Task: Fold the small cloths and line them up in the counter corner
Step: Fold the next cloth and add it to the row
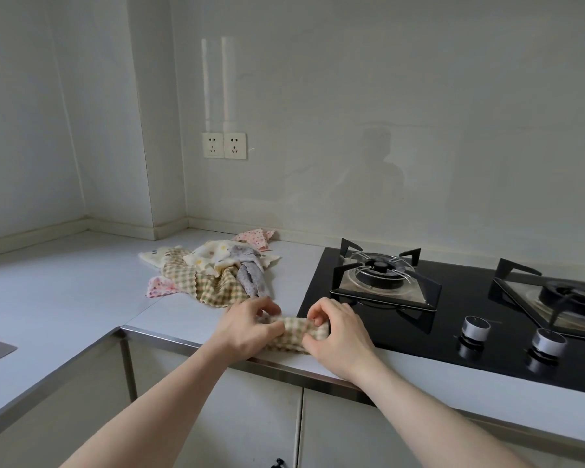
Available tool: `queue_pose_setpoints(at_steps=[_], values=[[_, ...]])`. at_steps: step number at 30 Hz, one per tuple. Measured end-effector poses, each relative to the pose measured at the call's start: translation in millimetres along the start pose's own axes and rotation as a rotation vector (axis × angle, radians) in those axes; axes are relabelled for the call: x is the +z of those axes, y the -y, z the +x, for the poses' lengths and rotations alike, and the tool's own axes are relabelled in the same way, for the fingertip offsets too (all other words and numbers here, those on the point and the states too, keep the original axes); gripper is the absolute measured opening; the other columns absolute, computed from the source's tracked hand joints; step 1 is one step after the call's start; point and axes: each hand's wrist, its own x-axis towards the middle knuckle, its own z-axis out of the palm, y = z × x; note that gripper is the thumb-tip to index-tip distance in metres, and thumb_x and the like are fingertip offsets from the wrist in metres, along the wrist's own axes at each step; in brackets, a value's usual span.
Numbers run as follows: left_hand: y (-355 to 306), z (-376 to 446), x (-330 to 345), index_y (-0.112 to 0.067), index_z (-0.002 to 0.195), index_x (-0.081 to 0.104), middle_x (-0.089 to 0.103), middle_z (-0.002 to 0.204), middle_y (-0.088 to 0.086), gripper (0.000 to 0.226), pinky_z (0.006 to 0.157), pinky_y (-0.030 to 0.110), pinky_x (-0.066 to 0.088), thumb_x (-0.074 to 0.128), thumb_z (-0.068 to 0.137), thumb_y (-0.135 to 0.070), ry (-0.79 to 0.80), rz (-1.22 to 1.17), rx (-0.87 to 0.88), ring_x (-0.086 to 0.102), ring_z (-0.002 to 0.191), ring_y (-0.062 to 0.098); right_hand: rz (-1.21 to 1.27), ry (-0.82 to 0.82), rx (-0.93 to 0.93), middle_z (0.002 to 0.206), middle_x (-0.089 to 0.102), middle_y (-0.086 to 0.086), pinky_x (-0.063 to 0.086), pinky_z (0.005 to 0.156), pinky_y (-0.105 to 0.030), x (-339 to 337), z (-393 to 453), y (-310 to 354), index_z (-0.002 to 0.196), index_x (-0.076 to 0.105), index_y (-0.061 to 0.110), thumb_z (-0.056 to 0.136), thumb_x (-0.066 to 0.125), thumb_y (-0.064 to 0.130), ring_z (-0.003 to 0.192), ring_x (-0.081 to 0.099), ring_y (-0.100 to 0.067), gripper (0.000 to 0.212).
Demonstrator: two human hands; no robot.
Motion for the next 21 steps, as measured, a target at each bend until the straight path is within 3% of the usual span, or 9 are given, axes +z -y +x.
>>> queue_pose_setpoints(at_steps=[4,9,12,15,21], values=[[0.5,2.4,0.9,-0.032,0.083,0.074,0.071,0.086,-0.015,0.045,0.084,0.033,0.053,0.05,0.054,-0.057,-0.007,-0.05,-0.06,0.063,0.089,0.012,-0.141,0.044,0.033,0.11,0.052,0.019,0.037,0.097,-0.032,2.7,1.9,-2.5,0.109,0.057,0.035,0.076,0.058,0.05,0.107,0.044,-0.01,0.036],[0.6,0.9,-0.6,-0.036,0.068,0.062,0.056,0.054,-0.016,0.008,0.064,0.03,0.045,0.057,0.064,-0.041,-0.013,-0.185,-0.08,0.053,0.061,0.012,-0.166,0.039,0.048,0.098,0.054,0.014,0.038,0.091,-0.033,2.0,0.9,1.7,0.088,0.052,0.031,0.078,0.057,0.048,0.099,0.043,-0.014,0.02],[1.3,1.0,-0.9,-0.035,0.071,0.06,0.058,0.057,-0.014,0.007,0.065,0.033,0.044,0.058,0.066,-0.04,-0.044,-0.232,-0.086,0.053,0.062,0.013,0.003,0.008,0.122,0.083,0.056,0.013,0.042,0.08,-0.032,-1.5,-2.0,2.1,0.085,0.057,0.027,0.079,0.061,0.033,0.088,0.049,-0.016,0.009],[3.1,3.5,-0.9,-0.029,0.081,0.062,0.065,0.066,-0.012,0.019,0.066,0.033,0.046,0.06,0.067,-0.041,-0.05,-0.251,-0.102,0.057,0.065,0.015,0.172,-0.031,0.229,0.078,0.066,0.006,0.047,0.066,-0.031,-3.9,-2.4,-0.3,0.081,0.06,0.028,0.076,0.059,0.029,0.081,0.06,-0.017,0.006],[3.5,3.3,-0.1,-0.032,0.103,0.067,0.069,0.086,-0.01,0.026,0.074,0.03,0.051,0.062,0.079,-0.033,-0.043,-0.238,-0.088,0.065,0.081,0.013,0.248,-0.019,0.228,0.073,0.07,0.007,0.055,0.068,-0.038,-5.3,-1.4,-0.5,0.083,0.062,0.029,0.08,0.064,0.033,0.069,0.064,-0.011,0.005]])
